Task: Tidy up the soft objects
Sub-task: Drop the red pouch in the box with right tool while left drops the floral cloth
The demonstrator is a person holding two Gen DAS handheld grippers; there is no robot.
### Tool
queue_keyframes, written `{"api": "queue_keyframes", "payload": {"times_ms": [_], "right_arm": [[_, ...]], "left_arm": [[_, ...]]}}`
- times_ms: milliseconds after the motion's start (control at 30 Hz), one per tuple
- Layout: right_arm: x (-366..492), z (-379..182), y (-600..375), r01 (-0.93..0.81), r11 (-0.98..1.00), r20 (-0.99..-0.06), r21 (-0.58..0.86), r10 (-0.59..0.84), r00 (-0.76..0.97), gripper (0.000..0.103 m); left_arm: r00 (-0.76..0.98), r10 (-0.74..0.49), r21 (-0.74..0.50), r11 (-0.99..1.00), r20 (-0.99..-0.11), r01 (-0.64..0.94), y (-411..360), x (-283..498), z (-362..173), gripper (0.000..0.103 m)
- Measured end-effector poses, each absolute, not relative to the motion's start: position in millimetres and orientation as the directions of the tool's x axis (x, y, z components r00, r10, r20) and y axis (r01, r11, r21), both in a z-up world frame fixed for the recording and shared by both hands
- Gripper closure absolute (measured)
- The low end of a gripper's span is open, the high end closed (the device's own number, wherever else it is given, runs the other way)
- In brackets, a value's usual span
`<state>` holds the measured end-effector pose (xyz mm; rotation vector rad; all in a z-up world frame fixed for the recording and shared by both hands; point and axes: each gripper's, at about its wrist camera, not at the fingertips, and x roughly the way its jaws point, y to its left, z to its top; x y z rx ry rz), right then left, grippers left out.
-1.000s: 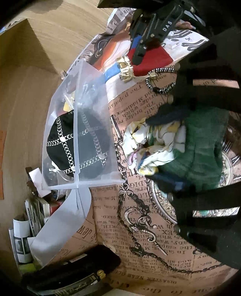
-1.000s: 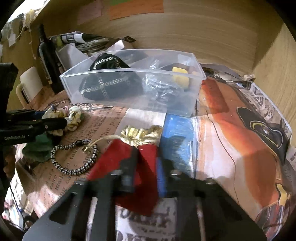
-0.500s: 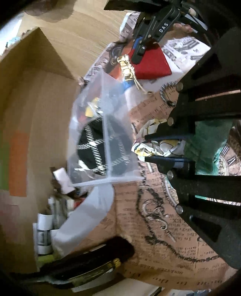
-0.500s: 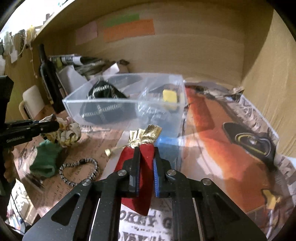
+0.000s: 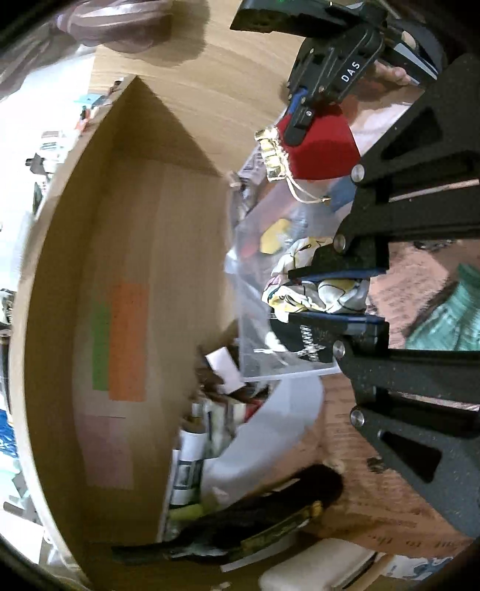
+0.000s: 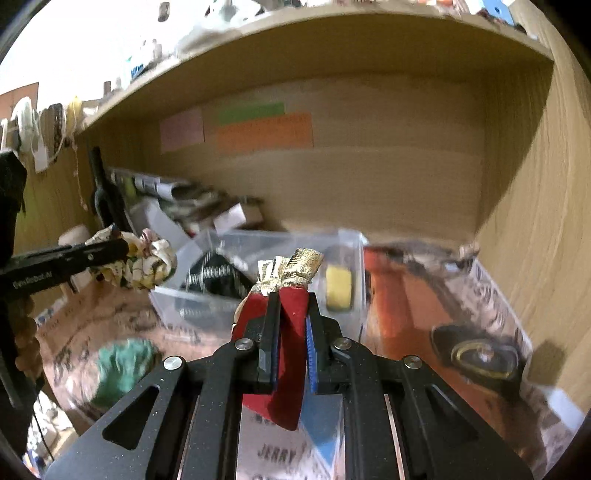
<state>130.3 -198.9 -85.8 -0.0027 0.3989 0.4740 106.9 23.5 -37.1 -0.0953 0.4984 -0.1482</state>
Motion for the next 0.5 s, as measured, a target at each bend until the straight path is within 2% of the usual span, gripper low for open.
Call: {"api": "queue_keyframes", "payload": {"times_ms": [233, 500], "right_arm": [[150.8, -67.5, -186.1, -0.469, 0.879, -0.318, 0.087, 0.471, 0.823, 0.093], [194.2, -74.0, -161.9, -0.465, 0.883, -0.354, 0.056, 0.453, 0.818, 0.093]], "left_arm": [[0.862, -0.135, -0.11, 0.99, -0.489, 0.093, 25.3, 127.6, -38.3, 0.089], [0.797, -0.135, -0.131, 0.989, -0.589, 0.071, 36.6, 173.2, -70.8, 0.089]]}}
